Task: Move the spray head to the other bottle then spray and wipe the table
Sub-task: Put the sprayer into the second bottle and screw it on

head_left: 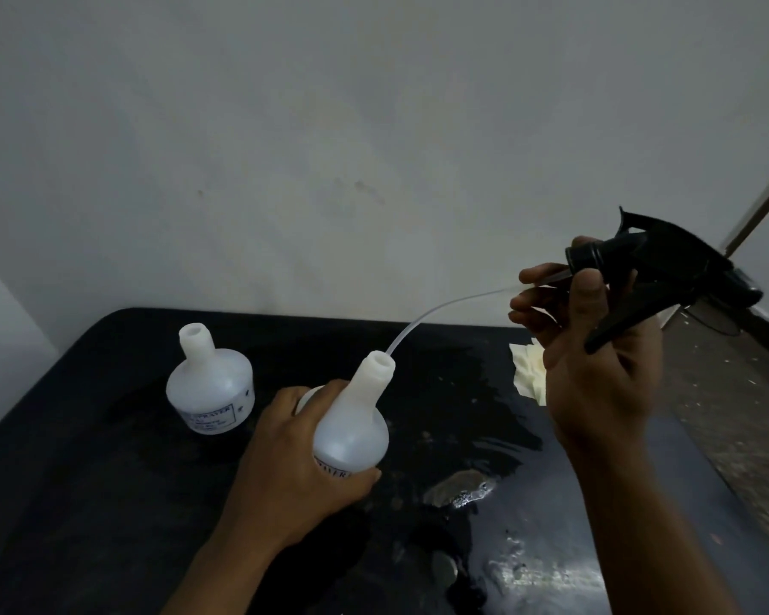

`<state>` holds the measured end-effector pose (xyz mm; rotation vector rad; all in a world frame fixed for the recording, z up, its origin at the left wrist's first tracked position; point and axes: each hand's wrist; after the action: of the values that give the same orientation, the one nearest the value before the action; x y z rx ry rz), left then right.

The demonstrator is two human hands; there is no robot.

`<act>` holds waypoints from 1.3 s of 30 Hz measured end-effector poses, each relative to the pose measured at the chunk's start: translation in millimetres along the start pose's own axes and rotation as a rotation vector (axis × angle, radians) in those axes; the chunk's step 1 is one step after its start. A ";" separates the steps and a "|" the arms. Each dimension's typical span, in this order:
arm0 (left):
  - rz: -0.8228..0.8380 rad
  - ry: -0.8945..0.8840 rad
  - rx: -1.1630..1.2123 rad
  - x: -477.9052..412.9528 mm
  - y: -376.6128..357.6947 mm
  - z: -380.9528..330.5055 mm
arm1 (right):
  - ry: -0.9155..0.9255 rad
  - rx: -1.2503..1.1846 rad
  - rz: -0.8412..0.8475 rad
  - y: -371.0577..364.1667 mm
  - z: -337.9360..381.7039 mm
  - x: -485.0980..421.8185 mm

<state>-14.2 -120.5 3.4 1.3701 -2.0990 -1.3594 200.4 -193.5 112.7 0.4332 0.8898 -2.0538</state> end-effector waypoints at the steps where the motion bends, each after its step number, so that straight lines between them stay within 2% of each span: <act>1: -0.001 0.005 -0.005 1.8 0.7 1.4 | -0.010 -0.010 0.014 -2.4 -1.4 1.6; 10: -0.011 0.011 0.013 6.8 -1.8 2.2 | -0.150 -0.091 0.167 -11.4 -7.6 12.4; 17: -0.003 -0.013 0.077 6.9 -7.0 -5.0 | -0.379 -0.048 0.274 -11.3 -28.1 24.5; 20: 0.001 -0.033 0.128 8.0 -7.8 -10.9 | -0.406 -0.006 0.349 -11.9 -35.8 29.9; 27: -0.034 -0.069 0.172 7.8 -6.0 -19.3 | -0.494 0.027 0.324 -12.7 -44.3 37.3; 39: -0.004 -0.078 0.004 7.4 -3.2 -20.5 | -0.588 0.165 0.410 1.2 -40.6 31.3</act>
<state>-2.6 -138.2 9.6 1.3433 -2.1504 -1.4332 182.2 -182.2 66.2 0.0695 0.2512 -1.7287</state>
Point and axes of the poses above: each hand's wrist, its own x-axis away from the middle knuckle, its own y-axis out of the back of the hand, z = x × y, and after that the axes turned 13 degrees about -x, right-handed
